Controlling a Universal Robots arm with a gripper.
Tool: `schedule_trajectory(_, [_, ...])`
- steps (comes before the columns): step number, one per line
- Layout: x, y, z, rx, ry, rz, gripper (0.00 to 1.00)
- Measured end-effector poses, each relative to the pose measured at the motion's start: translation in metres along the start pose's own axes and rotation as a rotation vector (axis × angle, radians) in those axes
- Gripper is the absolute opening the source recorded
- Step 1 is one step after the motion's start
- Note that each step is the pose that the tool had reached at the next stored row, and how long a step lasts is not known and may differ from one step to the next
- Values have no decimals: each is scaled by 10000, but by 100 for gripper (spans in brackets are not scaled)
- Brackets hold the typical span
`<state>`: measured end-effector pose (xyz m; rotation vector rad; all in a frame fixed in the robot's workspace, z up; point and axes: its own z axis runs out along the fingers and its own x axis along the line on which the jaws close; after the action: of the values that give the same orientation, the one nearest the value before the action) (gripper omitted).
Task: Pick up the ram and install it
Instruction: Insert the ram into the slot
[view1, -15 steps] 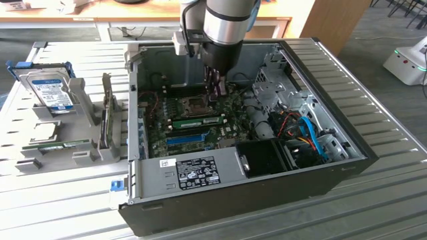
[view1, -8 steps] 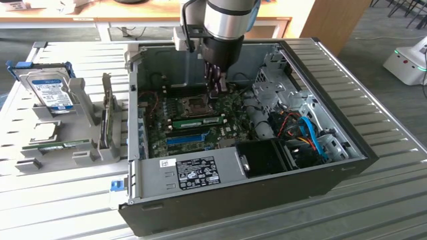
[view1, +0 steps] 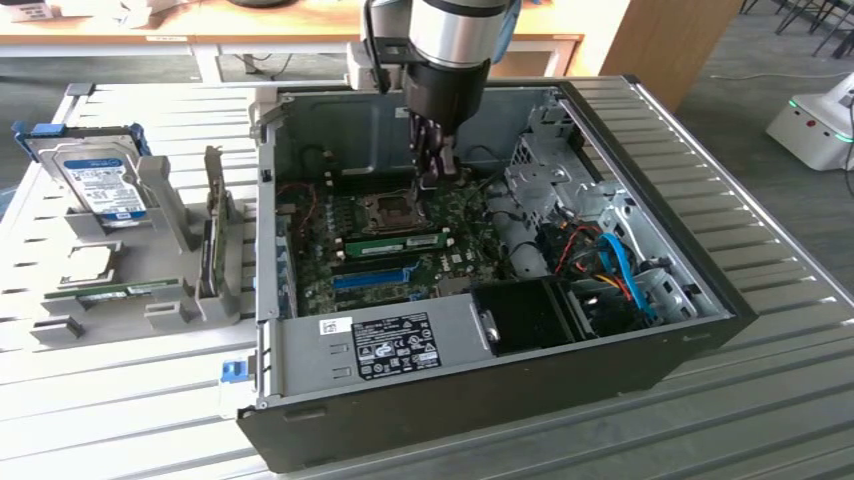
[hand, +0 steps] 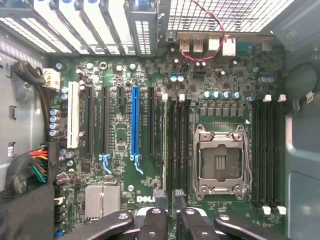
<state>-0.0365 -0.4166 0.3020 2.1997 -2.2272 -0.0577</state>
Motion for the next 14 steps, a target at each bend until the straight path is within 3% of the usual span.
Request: schedule_trajectory(14, [-3,6,-171,0,0,0,19])
